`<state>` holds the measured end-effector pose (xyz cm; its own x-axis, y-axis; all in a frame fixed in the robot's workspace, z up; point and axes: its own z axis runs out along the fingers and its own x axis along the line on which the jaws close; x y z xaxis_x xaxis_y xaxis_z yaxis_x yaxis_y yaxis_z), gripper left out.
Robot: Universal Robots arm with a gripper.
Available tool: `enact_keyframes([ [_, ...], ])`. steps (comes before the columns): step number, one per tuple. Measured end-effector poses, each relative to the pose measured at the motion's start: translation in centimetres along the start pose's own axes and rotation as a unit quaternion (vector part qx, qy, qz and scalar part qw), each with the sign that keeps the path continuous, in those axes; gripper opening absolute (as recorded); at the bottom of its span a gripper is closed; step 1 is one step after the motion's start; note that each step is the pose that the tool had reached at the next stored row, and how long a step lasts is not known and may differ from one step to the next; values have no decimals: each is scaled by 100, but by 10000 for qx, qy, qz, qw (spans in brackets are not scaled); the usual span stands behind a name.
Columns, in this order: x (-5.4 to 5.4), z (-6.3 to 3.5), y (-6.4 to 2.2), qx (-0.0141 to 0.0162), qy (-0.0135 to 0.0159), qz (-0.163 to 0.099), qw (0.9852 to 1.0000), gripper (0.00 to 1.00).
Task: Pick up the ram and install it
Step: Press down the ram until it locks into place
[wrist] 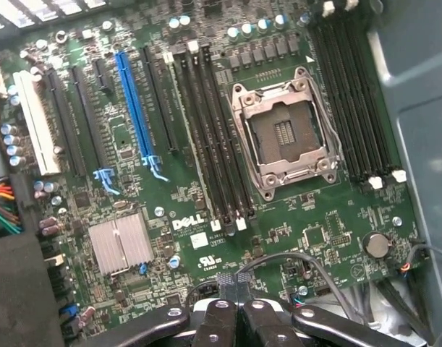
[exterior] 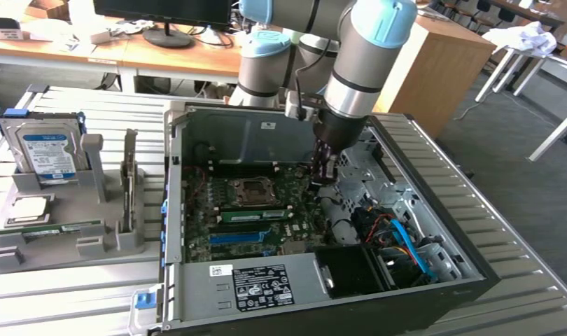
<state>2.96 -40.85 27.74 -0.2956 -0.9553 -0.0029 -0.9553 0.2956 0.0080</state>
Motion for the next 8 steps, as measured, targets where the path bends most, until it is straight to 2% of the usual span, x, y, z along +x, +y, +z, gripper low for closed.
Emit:
enact_keyframes([
  [8,-5,7,1,1,-3,316,9995,10],
])
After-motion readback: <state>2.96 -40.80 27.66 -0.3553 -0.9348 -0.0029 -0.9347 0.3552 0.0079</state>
